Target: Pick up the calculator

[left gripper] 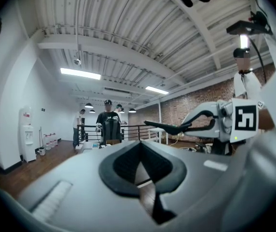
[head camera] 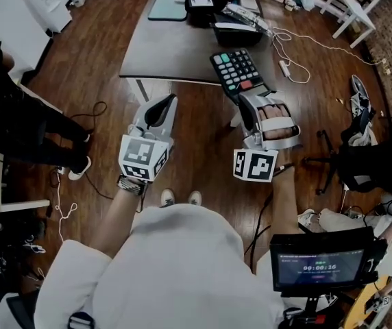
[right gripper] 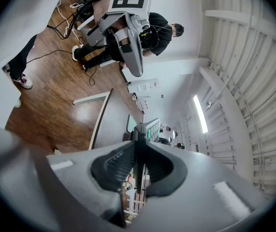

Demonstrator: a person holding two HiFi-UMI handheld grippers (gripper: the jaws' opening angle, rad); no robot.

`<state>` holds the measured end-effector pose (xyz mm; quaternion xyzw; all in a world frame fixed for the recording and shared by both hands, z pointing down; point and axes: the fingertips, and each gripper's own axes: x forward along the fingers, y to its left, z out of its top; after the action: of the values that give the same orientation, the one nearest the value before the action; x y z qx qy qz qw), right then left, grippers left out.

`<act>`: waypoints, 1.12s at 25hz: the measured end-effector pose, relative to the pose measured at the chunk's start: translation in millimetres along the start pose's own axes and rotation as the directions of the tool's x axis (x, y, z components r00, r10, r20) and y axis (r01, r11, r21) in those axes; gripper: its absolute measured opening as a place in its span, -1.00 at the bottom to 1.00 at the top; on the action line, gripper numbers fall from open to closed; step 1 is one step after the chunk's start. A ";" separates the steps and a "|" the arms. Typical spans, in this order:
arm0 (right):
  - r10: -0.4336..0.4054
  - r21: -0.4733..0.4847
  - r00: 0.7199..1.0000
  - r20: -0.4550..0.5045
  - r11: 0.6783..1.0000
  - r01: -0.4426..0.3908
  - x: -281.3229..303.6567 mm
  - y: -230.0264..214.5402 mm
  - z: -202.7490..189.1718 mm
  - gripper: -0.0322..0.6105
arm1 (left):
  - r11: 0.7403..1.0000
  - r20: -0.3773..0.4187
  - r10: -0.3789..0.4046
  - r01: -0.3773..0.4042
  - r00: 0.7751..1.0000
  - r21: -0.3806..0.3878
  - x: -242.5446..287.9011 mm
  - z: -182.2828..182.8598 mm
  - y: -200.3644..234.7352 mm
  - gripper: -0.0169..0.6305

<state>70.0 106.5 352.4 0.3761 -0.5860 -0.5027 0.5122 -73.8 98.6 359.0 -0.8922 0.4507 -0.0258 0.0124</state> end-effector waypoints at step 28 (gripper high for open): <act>-0.008 -0.010 1.000 -0.025 1.000 0.007 7.6 -4.3 11.3 -0.73 | 0.999 0.017 -0.025 0.025 1.000 0.022 6.3 9.1 13.0 -0.93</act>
<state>57.2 100.6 350.3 0.3818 -0.5757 -0.5030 0.5194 -80.0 85.8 349.5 -0.8977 0.4393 -0.0230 0.0255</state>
